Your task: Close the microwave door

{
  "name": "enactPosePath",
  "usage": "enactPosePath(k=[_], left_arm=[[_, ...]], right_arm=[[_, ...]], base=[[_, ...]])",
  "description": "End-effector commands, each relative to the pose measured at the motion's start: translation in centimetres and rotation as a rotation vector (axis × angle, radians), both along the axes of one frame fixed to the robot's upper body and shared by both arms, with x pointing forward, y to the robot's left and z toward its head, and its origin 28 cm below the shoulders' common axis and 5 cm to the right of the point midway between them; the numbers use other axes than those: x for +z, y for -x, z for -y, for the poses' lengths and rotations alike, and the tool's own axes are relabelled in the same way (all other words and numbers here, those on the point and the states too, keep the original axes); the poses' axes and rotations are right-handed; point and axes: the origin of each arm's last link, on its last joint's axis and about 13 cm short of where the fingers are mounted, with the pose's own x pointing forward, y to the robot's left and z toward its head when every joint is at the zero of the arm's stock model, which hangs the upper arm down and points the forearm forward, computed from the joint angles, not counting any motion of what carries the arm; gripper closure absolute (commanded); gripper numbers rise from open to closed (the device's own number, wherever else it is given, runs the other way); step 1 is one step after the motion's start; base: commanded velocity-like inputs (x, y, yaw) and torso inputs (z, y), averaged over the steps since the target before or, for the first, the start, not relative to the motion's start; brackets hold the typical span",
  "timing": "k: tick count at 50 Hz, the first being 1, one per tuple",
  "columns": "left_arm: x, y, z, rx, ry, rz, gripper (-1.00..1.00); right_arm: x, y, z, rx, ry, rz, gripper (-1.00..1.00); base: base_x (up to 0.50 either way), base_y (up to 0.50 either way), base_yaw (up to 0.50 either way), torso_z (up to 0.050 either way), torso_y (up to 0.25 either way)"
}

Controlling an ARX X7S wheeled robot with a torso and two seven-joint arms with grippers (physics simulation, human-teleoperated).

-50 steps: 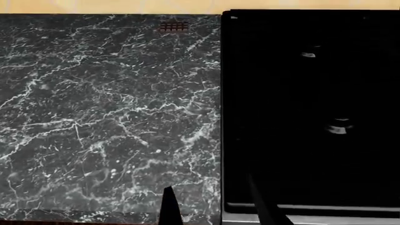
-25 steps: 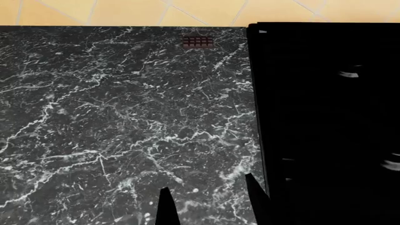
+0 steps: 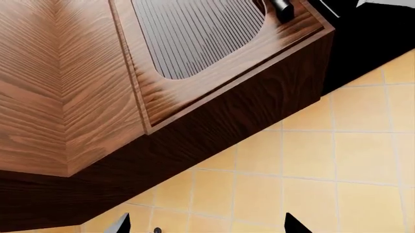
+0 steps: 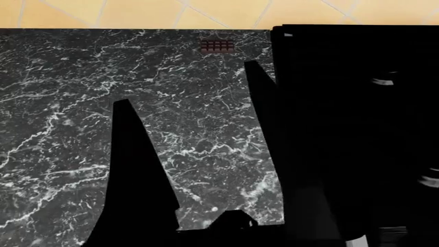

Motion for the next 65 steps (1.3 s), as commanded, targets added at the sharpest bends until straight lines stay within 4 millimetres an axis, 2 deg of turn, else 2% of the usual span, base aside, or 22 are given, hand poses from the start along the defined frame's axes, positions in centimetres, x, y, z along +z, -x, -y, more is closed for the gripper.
enactPosePath(k=[1, 16, 22, 30, 43, 50, 57, 65], left_arm=[[-0.1, 0.0, 0.1, -0.004, 0.0, -0.001, -1.0], [-0.3, 0.0, 0.1, -0.008, 0.0, -0.003, -1.0], [-0.3, 0.0, 0.2, -0.009, -0.001, -0.006, -1.0], [-0.3, 0.0, 0.3, -0.014, -0.003, -0.009, -1.0], [-0.3, -0.2, 0.2, -0.018, -0.004, -0.011, -1.0], [-0.4, -0.2, 0.3, -0.022, -0.003, -0.01, -1.0], [-0.3, -0.2, 0.3, -0.023, -0.004, -0.01, -1.0], [-0.3, -0.2, 0.3, -0.027, -0.002, -0.01, -1.0]], right_arm=[[4.4, 0.1, -0.4, 0.025, 0.021, 0.062, -1.0], [5.6, -0.4, -1.0, 0.057, 0.017, 0.034, -1.0], [7.6, -1.0, -1.0, 0.123, -0.099, -0.006, -1.0], [10.7, -1.0, -1.5, 0.146, -0.085, -0.006, -1.0], [12.0, -0.9, -1.5, 0.141, -0.058, -0.018, -1.0], [14.2, -0.9, -1.2, 0.112, -0.048, -0.016, -1.0], [15.2, -0.9, -1.2, 0.103, -0.029, -0.019, -1.0], [17.3, -1.8, -1.6, 0.116, -0.026, -0.039, -1.0]], base=[[0.0, 0.0, 0.0, 0.0, 0.0], [0.0, 0.0, 0.0, 0.0, 0.0], [0.0, 0.0, 0.0, 0.0, 0.0], [0.0, 0.0, 0.0, 0.0, 0.0], [0.0, 0.0, 0.0, 0.0, 0.0], [0.0, 0.0, 0.0, 0.0, 0.0], [0.0, 0.0, 0.0, 0.0, 0.0], [0.0, 0.0, 0.0, 0.0, 0.0]])
